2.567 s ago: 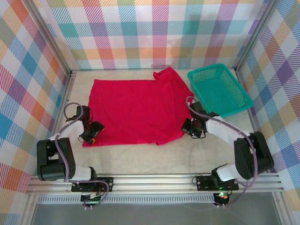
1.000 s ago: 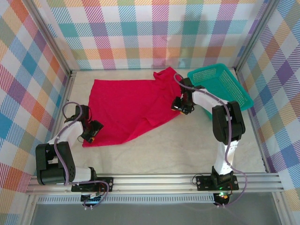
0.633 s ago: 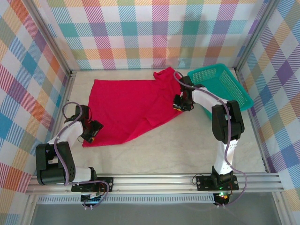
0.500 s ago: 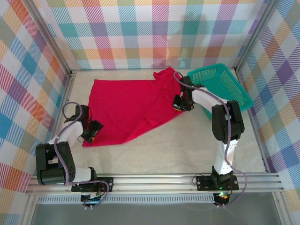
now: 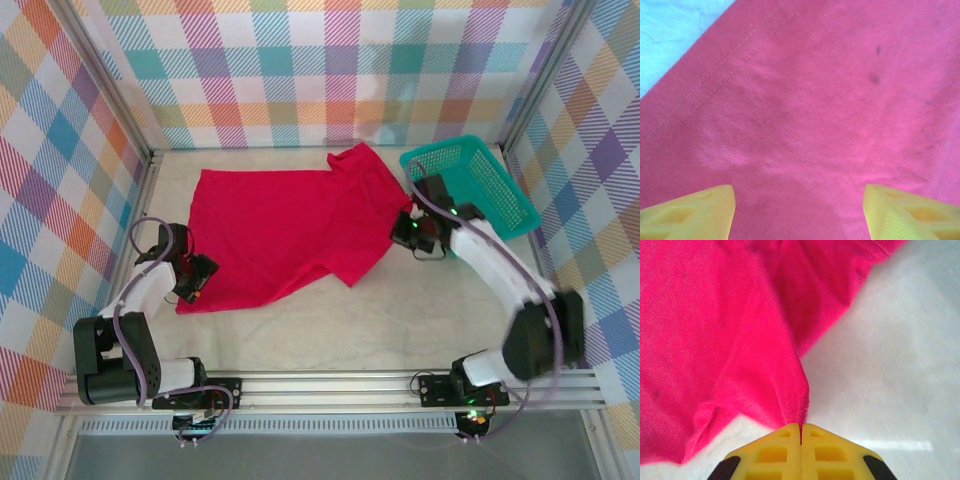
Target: Fold the inside-out t-shirt
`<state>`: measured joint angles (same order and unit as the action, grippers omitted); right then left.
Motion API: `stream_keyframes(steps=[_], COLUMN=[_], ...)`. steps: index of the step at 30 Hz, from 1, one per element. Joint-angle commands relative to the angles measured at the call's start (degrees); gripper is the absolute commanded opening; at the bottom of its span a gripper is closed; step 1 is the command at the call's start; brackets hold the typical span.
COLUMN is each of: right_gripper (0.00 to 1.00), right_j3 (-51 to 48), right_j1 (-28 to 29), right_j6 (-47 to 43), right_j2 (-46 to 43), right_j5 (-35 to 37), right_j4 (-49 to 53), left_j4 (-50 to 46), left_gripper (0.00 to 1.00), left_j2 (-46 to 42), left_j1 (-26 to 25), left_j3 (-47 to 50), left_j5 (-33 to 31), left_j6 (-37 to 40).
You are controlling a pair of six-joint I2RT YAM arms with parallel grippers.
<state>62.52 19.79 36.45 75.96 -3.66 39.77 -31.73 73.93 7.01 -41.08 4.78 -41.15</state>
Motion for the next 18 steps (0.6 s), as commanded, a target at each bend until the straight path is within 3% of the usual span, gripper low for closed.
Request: stream_keyframes(steps=[1,8,11,14,18], right_gripper=[0.0,0.03,0.43,0.45,0.45], right_j3=[-9.84,-28.89,-29.78,-27.86,-26.32], right_j1=[0.15,1.03,1.04,1.04,1.04], right_j6=[6.27,22.0,24.74,23.95,19.63], right_j2=[-14.26,-48.51,-57.4,-58.28,-47.8], right_j5=[-0.22,-4.53,-1.34,1.61,1.14], right_j4=[7.98,15.32,20.77,22.41,16.56], left_j4=[-2.72,-3.03,-4.31,-5.09,-4.45], left_gripper=[0.69,0.68,0.68,0.68,0.68], left_j2=[-1.58,-2.58,-3.57,-4.53,-5.08], left_j1=[0.09,0.11,0.11,0.11,-0.1], left_j3=[-0.94,-0.1,-0.44,-0.92,-1.43], left_j5=[-1.06,0.33,-0.51,-0.74,0.07], left_j6=[-0.11,0.65,1.45,1.51,0.51])
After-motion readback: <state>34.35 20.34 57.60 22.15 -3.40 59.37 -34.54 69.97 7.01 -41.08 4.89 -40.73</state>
